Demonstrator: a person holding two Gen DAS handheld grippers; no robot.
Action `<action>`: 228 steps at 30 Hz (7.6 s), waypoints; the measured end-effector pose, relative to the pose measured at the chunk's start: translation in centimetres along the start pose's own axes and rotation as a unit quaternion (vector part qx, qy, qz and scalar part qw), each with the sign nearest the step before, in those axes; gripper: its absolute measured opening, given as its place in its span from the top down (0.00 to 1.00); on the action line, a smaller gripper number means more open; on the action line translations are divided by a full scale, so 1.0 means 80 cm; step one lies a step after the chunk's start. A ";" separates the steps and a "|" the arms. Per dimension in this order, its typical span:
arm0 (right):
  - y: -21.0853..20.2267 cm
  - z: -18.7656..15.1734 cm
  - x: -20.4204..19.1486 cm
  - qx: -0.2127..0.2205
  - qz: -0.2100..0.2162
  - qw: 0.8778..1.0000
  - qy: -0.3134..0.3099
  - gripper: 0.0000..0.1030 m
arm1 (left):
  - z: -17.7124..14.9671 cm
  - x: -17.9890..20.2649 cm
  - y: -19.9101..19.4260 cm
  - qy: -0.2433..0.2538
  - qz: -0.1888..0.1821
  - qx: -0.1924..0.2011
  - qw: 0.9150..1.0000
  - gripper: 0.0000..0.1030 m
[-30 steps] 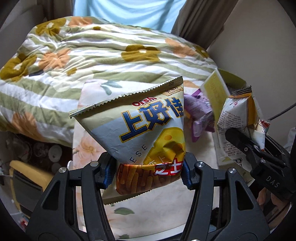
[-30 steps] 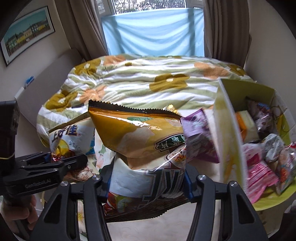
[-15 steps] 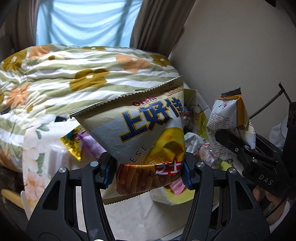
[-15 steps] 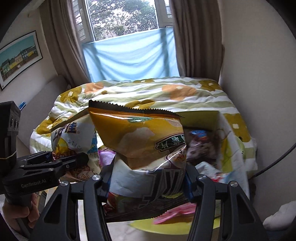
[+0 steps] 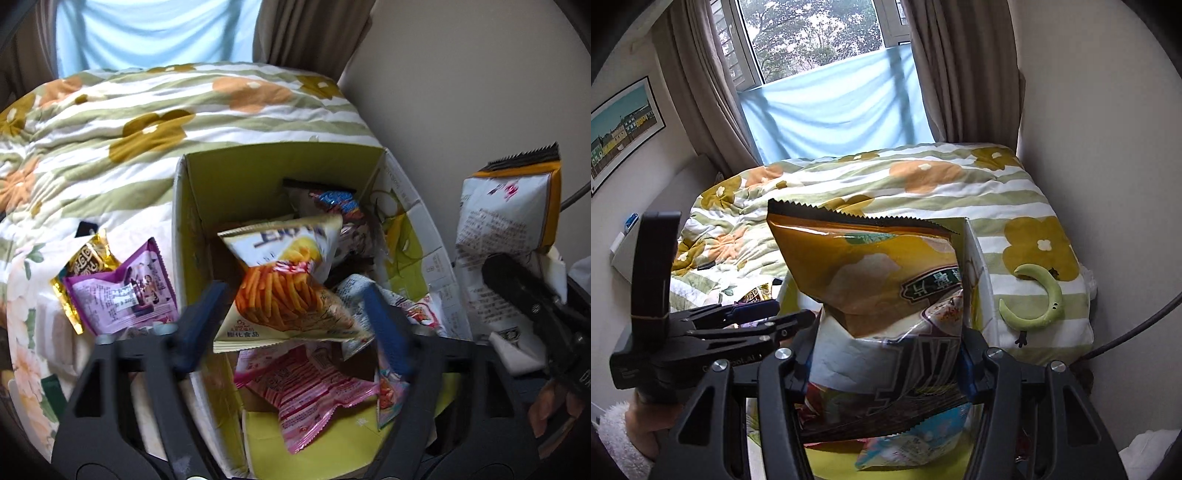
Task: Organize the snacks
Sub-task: 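Carry both bags into the cardboard box and open both tools to release them, then move both open tools back to the last snacks on the sheet, then grasp the dark green bar with the left tool while the right tool grasps the purple bag, then carry both items into the cardboard box and open both tools to drop them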
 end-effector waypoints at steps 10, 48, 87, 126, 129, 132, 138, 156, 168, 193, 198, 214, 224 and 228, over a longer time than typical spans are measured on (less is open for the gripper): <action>0.017 0.006 0.029 -0.017 0.010 1.000 0.016 0.49 | -0.025 -0.029 -0.031 -0.008 0.025 0.014 1.000 0.04; -0.021 -0.006 -0.054 0.028 0.023 0.997 -0.070 0.04 | -0.106 -0.140 -0.170 -0.098 0.126 0.082 0.984 0.04; 0.253 -0.086 -0.284 -0.095 -0.062 0.979 -0.170 0.04 | -0.258 -0.423 0.011 -0.161 0.121 -0.117 0.972 0.08; 0.351 -0.107 -0.228 -0.146 -0.151 0.949 -0.234 0.04 | -0.239 -0.410 0.074 -0.129 0.185 -0.142 0.964 0.59; 0.356 -0.108 -0.224 -0.152 -0.165 0.944 -0.243 0.12 | -0.239 -0.413 0.074 -0.132 0.180 -0.142 0.964 0.59; 0.359 -0.110 -0.209 -0.169 -0.170 0.943 -0.229 0.29 | -0.240 -0.413 0.074 -0.132 0.177 -0.142 0.965 0.59; 0.350 -0.112 -0.207 -0.167 -0.168 0.948 -0.215 0.39 | -0.242 -0.416 0.073 -0.132 0.173 -0.142 0.966 0.60; 0.249 -0.088 -0.265 -0.080 -0.094 0.979 -0.162 0.43 | -0.212 -0.412 -0.039 -0.111 0.168 -0.056 0.978 0.60; 0.107 -0.053 -0.274 -0.005 -0.037 0.996 -0.080 0.43 | -0.103 -0.301 -0.124 0.002 0.098 0.051 0.994 0.60; -0.041 -0.017 -0.039 0.018 0.010 1.000 0.010 0.43 | -0.067 -0.016 -0.080 0.011 0.035 0.047 0.998 0.01; -0.033 -0.019 -0.036 0.004 0.049 0.999 0.008 0.43 | -0.074 -0.043 -0.089 -0.022 0.060 0.052 0.997 0.01; 0.050 -0.045 -0.064 -0.077 0.181 0.978 0.069 0.15 | -0.098 -0.105 -0.101 -0.071 0.138 0.034 0.987 0.01; 0.025 -0.048 -0.050 -0.041 0.131 0.990 0.038 0.05 | -0.110 -0.099 -0.095 -0.062 0.131 0.028 0.989 0.01; 0.019 -0.046 -0.054 -0.037 0.120 0.992 0.015 0.05 | -0.109 -0.094 -0.101 -0.051 0.134 0.034 0.989 0.01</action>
Point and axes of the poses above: each gripper's, at about its wrist camera, not at the fingertips, and y roughly the way its jaws point, x to its right, z to its top, the point moved 4 cm from there along y, roughly the way its jaws point, and after that the axes turned 13 degrees about z, right-handed, at the moved point
